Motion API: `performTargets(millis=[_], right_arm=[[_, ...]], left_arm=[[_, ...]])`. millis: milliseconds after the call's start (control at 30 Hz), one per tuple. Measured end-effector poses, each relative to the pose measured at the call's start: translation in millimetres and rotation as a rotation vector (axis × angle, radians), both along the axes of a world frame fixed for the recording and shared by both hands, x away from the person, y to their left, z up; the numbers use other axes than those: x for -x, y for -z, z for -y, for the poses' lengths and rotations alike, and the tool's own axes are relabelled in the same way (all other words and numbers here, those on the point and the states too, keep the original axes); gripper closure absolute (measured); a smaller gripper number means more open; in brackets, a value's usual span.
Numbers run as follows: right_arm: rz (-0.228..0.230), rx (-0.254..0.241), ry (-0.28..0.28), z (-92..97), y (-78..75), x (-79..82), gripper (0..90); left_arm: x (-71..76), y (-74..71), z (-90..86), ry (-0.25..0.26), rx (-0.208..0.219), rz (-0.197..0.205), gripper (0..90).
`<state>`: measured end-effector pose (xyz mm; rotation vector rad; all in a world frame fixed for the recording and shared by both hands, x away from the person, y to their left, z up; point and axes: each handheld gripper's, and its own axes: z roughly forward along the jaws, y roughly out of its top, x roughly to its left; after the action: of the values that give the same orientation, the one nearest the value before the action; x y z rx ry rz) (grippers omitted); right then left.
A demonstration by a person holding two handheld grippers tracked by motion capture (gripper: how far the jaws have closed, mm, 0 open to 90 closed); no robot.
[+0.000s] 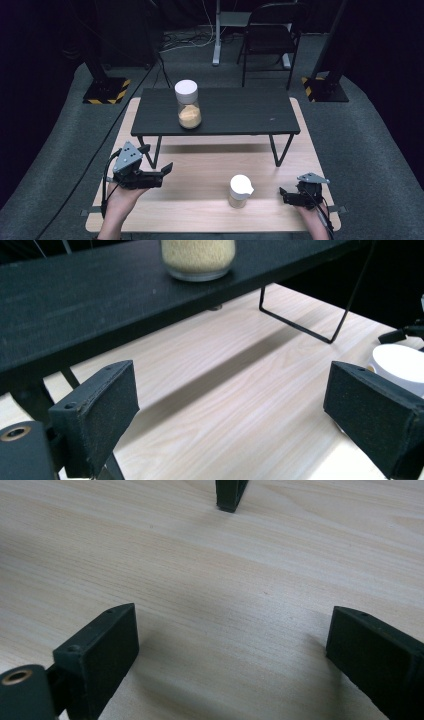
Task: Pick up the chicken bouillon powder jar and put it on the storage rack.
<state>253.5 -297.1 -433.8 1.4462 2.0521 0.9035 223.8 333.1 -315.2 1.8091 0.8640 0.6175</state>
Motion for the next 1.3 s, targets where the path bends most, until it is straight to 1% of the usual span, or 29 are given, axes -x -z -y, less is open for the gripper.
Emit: performTargets(millis=[100,233,333,400,567,700,867,1033,1167,1300], right_arm=[[0.0,0.0,0.0,-0.1,0.0,0.0,5.7],[0.0,0.0,0.0,-0.1,0.0,0.0,5.7],[0.0,0.0,0.0,-0.1,0.0,0.0,5.6],[0.0,0.0,0.0,-0.1,0.0,0.0,5.6],[0.0,0.0,-0.001,0.1,0.0,-0.1,5.6],[0.0,0.0,-0.001,0.1,0.0,0.0,5.6],[0.0,0.0,-0.001,0.1,0.0,-0.1,5.6],[0.0,0.0,-0.001,0.1,0.0,-0.1,5.6],[0.0,0.001,-0.002,0.2,0.0,0.2,5.6],[0.0,0.001,-0.001,0.1,-0.1,0.2,5.6]], left_arm=[[5.8,4.7,2.0,-0.02,-0.029,0.007,6.7],[9.7,12.6,-2.7,-0.014,-0.022,0.004,6.7],[10.4,17.2,-4.9,-0.01,-0.021,-0.007,6.8],[10.0,18.2,-5.2,-0.005,-0.033,-0.023,6.8],[11.5,25.7,-5.2,0.002,-0.038,-0.035,6.8],[12.8,32.6,-5.4,-0.002,-0.04,-0.035,6.8],[9.6,40.1,-7.6,-0.006,-0.04,-0.056,6.8],[5.2,49.8,-8.1,-0.019,-0.047,-0.079,6.8],[0.8,58.7,-8.0,-0.03,-0.065,-0.095,6.9],[-3.4,65.3,-9.4,-0.042,-0.064,-0.111,7.0]])
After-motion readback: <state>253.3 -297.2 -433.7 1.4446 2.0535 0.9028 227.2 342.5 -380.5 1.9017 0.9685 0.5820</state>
